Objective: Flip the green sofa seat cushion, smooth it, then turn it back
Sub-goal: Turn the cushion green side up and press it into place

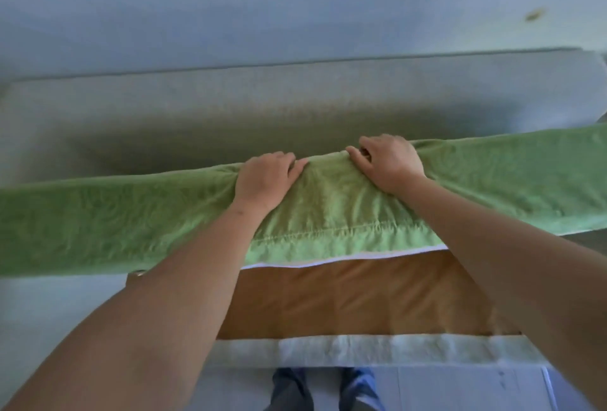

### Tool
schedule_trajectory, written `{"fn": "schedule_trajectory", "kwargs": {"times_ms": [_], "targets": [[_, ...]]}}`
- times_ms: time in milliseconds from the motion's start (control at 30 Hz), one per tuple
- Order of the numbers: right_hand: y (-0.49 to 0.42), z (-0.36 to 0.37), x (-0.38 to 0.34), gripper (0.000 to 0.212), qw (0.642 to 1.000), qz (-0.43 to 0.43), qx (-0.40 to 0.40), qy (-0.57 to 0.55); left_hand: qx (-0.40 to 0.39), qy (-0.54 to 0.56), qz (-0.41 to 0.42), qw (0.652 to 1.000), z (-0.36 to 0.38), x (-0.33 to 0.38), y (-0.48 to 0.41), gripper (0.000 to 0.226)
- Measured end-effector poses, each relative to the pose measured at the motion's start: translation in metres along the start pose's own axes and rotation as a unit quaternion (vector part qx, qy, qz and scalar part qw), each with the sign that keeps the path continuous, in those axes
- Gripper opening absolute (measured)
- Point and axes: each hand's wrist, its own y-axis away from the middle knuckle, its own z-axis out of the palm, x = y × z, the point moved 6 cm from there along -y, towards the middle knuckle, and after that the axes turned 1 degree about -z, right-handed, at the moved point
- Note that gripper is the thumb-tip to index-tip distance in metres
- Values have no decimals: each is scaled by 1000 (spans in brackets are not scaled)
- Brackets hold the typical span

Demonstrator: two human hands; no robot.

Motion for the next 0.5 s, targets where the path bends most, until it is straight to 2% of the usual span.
{"fn": "schedule_trajectory", "kwargs": {"times_ms": [100, 167, 233, 367, 500], "targets": [[3, -9, -7, 43, 999, -24, 24, -11, 6, 14, 2, 1000, -10, -4, -1, 51], [8, -11, -9, 45, 998, -60, 14, -6, 12, 27, 27, 999, -11, -5, 4, 50], [20, -10, -12, 55, 995, -97, -18, 5, 11, 14, 51, 999, -8, 0, 17, 55], [47, 0, -18, 78, 991, -99, -91, -21, -69, 12, 51, 996, 6, 7, 42, 79], [81, 8, -24, 90, 988, -101, -112, -26, -126, 17, 36, 991, 14, 19, 75, 91]]}}
